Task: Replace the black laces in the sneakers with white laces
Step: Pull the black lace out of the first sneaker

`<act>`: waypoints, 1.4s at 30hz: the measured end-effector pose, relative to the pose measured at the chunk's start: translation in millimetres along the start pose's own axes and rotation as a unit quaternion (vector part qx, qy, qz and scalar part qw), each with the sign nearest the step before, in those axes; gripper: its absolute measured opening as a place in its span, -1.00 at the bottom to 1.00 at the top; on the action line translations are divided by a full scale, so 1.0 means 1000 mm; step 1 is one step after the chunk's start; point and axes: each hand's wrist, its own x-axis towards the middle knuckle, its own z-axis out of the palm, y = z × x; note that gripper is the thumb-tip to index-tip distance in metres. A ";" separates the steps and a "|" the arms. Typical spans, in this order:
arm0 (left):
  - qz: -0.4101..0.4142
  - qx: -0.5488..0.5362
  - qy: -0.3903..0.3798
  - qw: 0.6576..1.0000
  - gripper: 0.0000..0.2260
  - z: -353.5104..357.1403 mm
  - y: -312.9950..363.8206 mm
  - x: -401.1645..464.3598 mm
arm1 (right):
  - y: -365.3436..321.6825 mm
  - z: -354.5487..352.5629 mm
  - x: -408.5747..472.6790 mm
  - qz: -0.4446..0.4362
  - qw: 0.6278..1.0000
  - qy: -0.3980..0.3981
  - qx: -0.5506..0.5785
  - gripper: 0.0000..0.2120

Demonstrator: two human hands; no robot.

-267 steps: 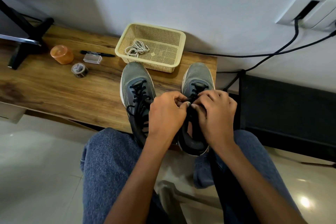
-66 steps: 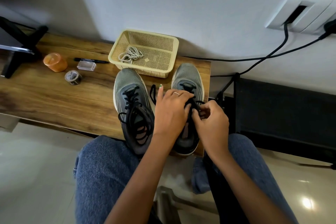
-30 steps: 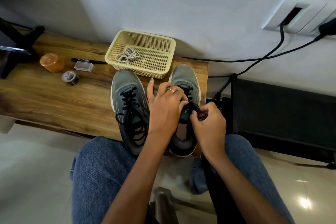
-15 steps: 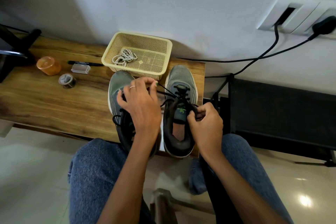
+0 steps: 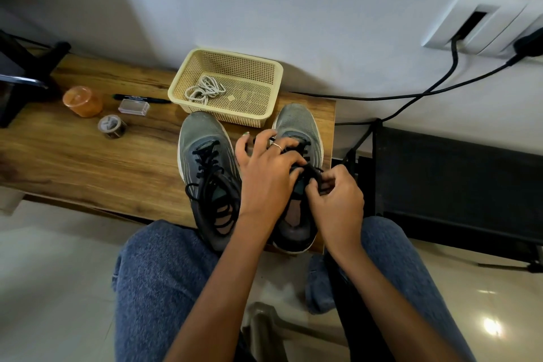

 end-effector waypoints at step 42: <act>-0.036 -0.036 0.026 0.998 -0.93 -0.002 0.008 -0.002 | 0.005 0.008 -0.016 -0.156 0.985 0.065 -0.028 -0.78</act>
